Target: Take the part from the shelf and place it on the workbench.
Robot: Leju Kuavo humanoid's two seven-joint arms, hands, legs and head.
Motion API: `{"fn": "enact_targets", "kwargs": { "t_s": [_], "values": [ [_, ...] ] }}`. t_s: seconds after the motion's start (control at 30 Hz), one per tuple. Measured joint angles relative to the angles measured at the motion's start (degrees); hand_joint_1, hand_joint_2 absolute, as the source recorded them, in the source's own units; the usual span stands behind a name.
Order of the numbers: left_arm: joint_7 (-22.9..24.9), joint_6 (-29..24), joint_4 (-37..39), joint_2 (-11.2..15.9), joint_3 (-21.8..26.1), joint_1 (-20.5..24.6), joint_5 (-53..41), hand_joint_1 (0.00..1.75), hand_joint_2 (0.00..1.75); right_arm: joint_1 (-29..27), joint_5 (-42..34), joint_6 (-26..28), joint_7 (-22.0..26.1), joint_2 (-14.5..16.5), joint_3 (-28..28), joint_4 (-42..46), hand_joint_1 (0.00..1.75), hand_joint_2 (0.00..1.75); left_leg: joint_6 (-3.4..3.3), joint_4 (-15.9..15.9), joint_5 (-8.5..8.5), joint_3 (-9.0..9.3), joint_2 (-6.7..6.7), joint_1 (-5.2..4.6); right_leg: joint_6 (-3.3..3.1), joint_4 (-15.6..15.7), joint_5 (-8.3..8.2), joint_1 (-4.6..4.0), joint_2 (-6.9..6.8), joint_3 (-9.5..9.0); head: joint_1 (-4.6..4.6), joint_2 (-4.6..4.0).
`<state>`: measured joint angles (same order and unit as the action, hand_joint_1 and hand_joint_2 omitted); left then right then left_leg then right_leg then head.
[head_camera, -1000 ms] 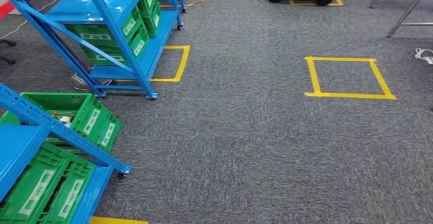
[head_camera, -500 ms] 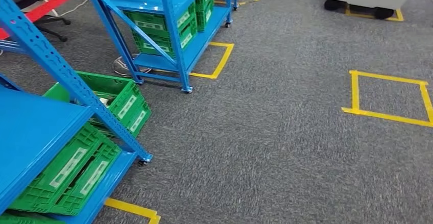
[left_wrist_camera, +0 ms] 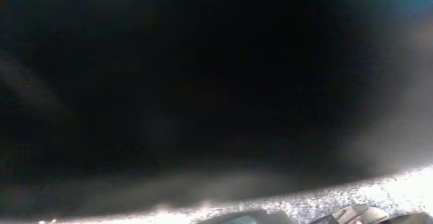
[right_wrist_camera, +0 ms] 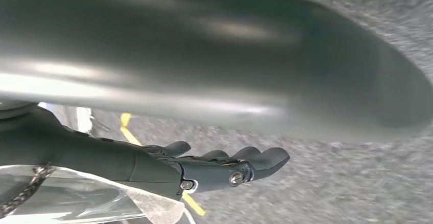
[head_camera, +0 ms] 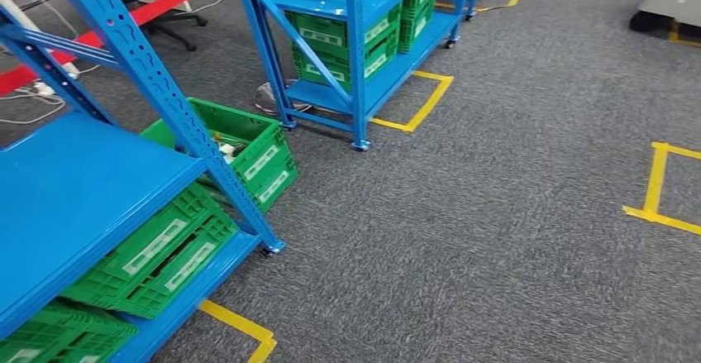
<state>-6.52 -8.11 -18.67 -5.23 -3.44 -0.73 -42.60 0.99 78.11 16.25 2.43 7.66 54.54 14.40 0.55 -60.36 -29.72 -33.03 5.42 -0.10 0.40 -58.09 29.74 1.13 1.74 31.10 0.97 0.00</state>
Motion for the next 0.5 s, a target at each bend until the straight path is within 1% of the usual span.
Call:
{"fn": "enact_targets", "kwargs": {
  "t_s": [0.03, 0.07, 0.1, 0.13, 0.17, 0.2, 0.23, 0.27, 0.3, 0.33, 0.37, 0.4, 0.43, 0.47, 0.5],
  "values": [
    [0.0, 0.0, 0.0, 0.0, 0.0, 0.1, 0.0, 0.00, 0.00, -0.1, 0.0, 0.0, 0.0, 0.0, 0.0, 0.0, 0.00, 0.00, 0.24, -2.9, -1.61, -1.34, -1.85, -0.03, -0.34, 0.1, 0.06, -0.03, -0.87, -0.13, 0.17, 0.00],
    [0.0, 0.0, 0.0, 0.0, 0.0, 0.2, 0.0, 0.00, 0.00, -0.1, 0.0, 0.0, 0.0, 0.0, 0.0, 0.0, 0.00, 0.00, 0.46, -6.6, -3.47, -3.22, -3.51, -0.04, -0.60, 0.1, 0.20, -0.14, -1.76, -0.22, 0.35, 0.00],
    [0.0, 0.0, 0.0, 0.0, 0.0, 0.3, 0.0, 0.00, 0.00, -0.2, 0.1, 0.0, 0.0, 0.0, 0.0, 0.0, 0.00, 0.00, 0.62, -10.4, -4.96, -5.11, -4.30, 0.04, -0.77, 0.1, 0.34, -0.23, -2.71, -0.29, 0.38, 0.00],
    [0.0, 0.0, 0.0, 0.0, 0.0, 0.3, 0.0, 0.00, 0.00, -0.3, 0.1, 0.0, 0.0, 0.0, 0.0, 0.0, 0.00, 0.00, 0.70, -13.0, -5.61, -6.45, -4.67, 0.11, -0.85, 0.1, 0.47, -0.31, -3.57, -0.38, 0.36, 0.00],
    [0.0, 0.0, 0.0, 0.0, 0.0, 0.2, 0.0, 0.00, 0.00, -0.3, 0.1, 0.0, 0.0, 0.0, 0.0, 0.0, 0.00, 0.00, 0.71, -13.7, -5.18, -6.89, -4.89, 0.17, -0.88, 0.1, 0.62, -0.37, -4.35, -0.51, 0.38, 0.00],
    [0.0, 0.0, 0.0, 0.0, 0.0, 0.0, 0.0, 0.00, 0.00, -0.2, 0.2, 0.0, 0.0, 0.0, 0.0, 0.0, 0.00, 0.00, 0.60, -12.2, -3.65, -6.20, -5.14, 0.18, -0.86, 0.1, 0.78, -0.42, -5.05, -0.73, 0.38, 0.00],
    [0.0, 0.0, 0.0, 0.0, 0.1, -0.1, 0.0, 0.00, 0.00, -0.2, 0.2, 0.0, 0.0, 0.0, 0.0, 0.0, 0.00, 0.00, 0.35, -8.9, -1.45, -4.59, -5.74, 0.11, -0.80, 0.1, 0.98, -0.48, -5.72, -1.02, 0.39, 0.00],
    [0.0, 0.0, 0.0, 0.0, 0.1, -0.1, 0.0, 0.00, 0.00, -0.1, 0.3, 0.0, 0.0, 0.0, 0.0, 0.0, 0.00, 0.00, -0.03, -5.0, 0.50, -2.67, -7.16, -0.14, -0.67, 0.2, 1.20, -0.57, -6.38, -1.26, 0.37, 0.00],
    [0.0, 0.0, 0.0, 0.0, 0.1, 0.0, 0.0, 0.00, 0.00, -0.1, 0.3, 0.0, 0.1, 0.0, 0.0, 0.0, 0.00, 0.00, -0.47, -1.5, 1.74, -0.97, -8.54, -0.49, -0.44, 0.1, 1.48, -0.72, -7.03, -1.50, 0.39, -0.01],
    [-0.1, 0.0, 0.0, 0.0, 0.1, 0.1, 0.0, 0.00, 0.00, -0.1, 0.3, 0.0, 0.1, 0.0, 0.0, -0.1, 0.00, 0.00, -0.85, 0.8, 2.28, 0.07, -9.65, -0.82, -0.17, 0.1, 1.73, -0.87, -7.69, -1.70, 0.37, -0.01],
    [-0.1, 0.0, 0.0, 0.0, 0.1, 0.2, 0.0, 0.00, 0.00, -0.1, 0.4, 0.0, 0.1, 0.0, 0.0, -0.1, 0.00, 0.00, -1.11, 1.8, 2.17, 0.45, -10.17, -1.09, 0.12, 0.1, 1.92, -0.97, -8.37, -1.83, 0.33, -0.01],
    [-0.2, 0.0, 0.0, 0.1, 0.2, 0.2, 0.0, 0.00, 0.00, 0.0, 0.4, 0.0, 0.2, 0.0, 0.0, -0.1, 0.00, 0.00, -1.30, 2.1, 2.05, 0.45, -9.67, -1.21, 0.40, 0.2, 2.05, -1.05, -9.08, -2.09, 0.31, -0.01],
    [-0.2, 0.0, 0.0, 0.1, 0.2, 0.1, 0.0, 0.00, 0.00, 0.2, 0.4, 0.1, 0.2, 0.0, -0.1, -0.1, 0.00, 0.00, -1.49, 2.3, 2.18, 0.52, -8.97, -1.03, 0.70, 0.3, 2.23, -0.99, -9.35, -2.23, 0.26, 0.00],
    [-0.2, 0.0, 0.0, 0.1, 0.2, -0.1, 0.0, 0.00, 0.00, 0.3, 0.5, 0.1, 0.3, 0.0, -0.1, -0.1, 0.00, 0.00, -1.71, 2.7, 2.33, 0.70, -8.27, -0.84, 1.00, 0.0, 2.63, -0.86, -8.45, -2.21, 0.14, -0.01],
    [-0.2, 0.0, 0.0, 0.1, 0.3, -0.1, 0.0, 0.00, 0.00, 0.4, 0.5, 0.1, 0.4, 0.0, -0.1, -0.1, 0.00, 0.00, -1.97, 3.0, 2.51, 0.87, -7.54, -0.62, 1.29, -1.2, 3.46, -0.73, -6.85, -1.76, 0.06, -0.01]
  ]
}}
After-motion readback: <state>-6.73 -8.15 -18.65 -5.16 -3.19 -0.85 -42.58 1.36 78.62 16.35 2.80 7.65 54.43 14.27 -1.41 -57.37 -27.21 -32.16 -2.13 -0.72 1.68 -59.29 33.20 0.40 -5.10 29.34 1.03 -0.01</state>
